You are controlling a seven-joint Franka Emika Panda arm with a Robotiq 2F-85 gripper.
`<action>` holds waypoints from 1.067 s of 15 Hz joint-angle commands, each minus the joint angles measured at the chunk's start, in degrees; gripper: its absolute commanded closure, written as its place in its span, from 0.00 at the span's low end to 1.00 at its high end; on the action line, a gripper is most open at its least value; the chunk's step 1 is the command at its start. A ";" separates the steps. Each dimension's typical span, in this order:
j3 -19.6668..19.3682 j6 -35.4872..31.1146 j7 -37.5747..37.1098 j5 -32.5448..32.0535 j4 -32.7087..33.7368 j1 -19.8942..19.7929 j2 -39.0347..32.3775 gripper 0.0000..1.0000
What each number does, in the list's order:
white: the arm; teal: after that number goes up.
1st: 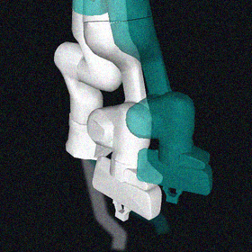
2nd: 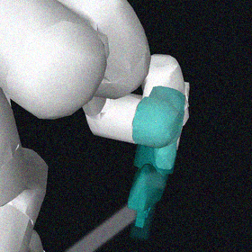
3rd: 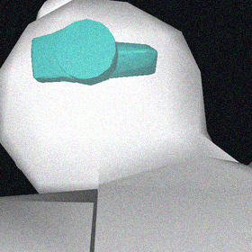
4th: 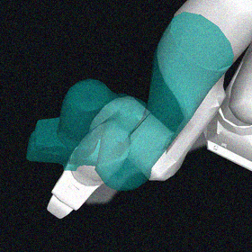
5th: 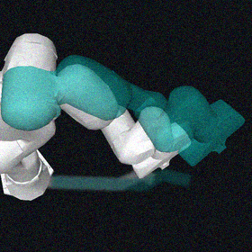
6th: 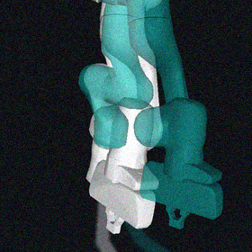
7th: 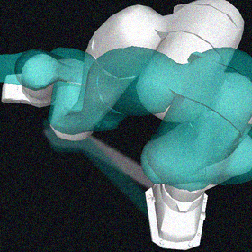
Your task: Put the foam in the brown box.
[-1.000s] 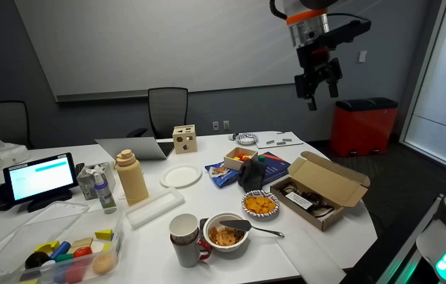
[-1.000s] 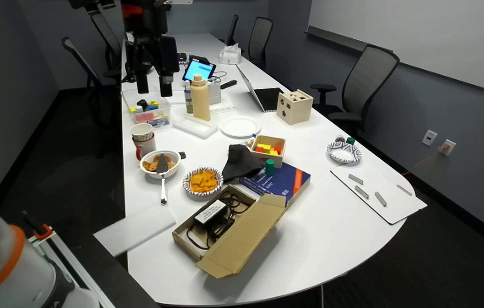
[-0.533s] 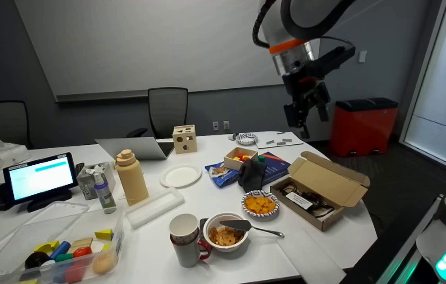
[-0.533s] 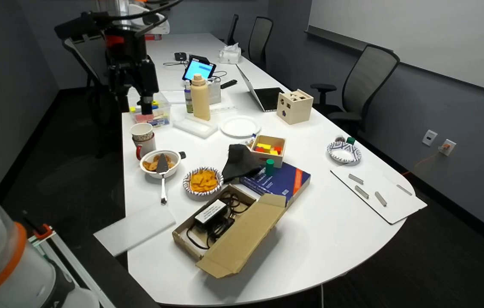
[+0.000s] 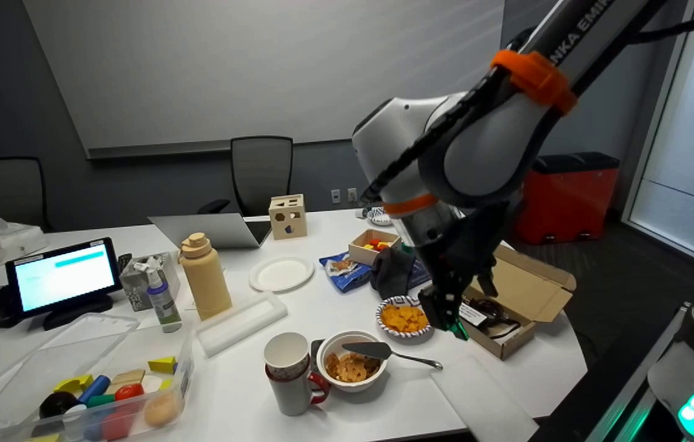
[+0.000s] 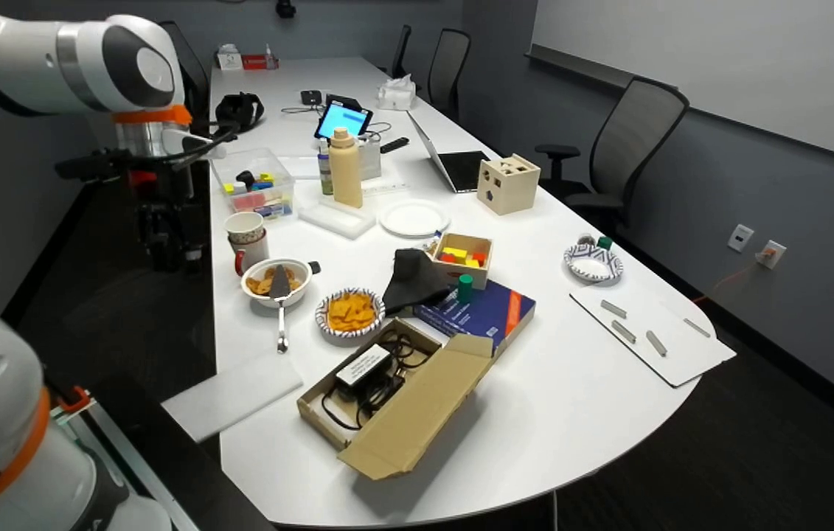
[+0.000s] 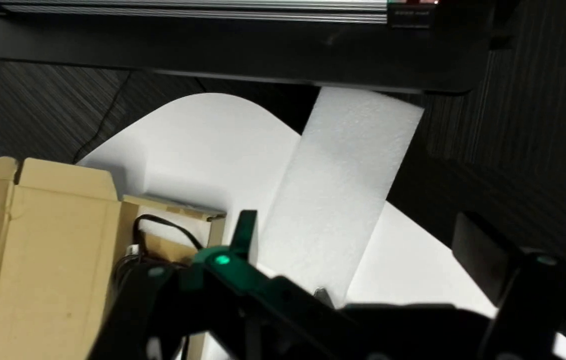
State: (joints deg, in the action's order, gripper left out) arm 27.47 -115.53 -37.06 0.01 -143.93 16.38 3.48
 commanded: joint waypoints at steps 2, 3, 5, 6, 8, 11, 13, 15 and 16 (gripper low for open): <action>-2.12 -4.18 -2.73 -2.16 -0.34 3.45 -5.36 0.00; -2.58 -4.93 -3.08 -2.42 -0.32 4.06 -7.38 0.00; -3.14 -4.93 -3.03 -2.41 0.00 4.27 -7.98 0.00; -3.18 -4.92 -3.03 -2.42 0.12 4.23 -7.71 0.00; -3.11 -4.86 -3.05 -2.45 0.10 4.20 -7.03 0.00; -4.57 -6.47 -3.02 -6.28 3.94 4.30 -15.07 0.00; -6.06 -6.80 -3.62 -8.61 6.06 5.36 -18.98 0.00; -7.78 -7.47 -3.20 -10.41 8.25 6.71 -23.35 0.00; -8.46 -7.09 -2.87 -10.57 9.40 7.48 -25.10 0.00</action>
State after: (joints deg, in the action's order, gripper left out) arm 21.47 -122.66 -40.10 -8.46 -139.20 21.41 -14.81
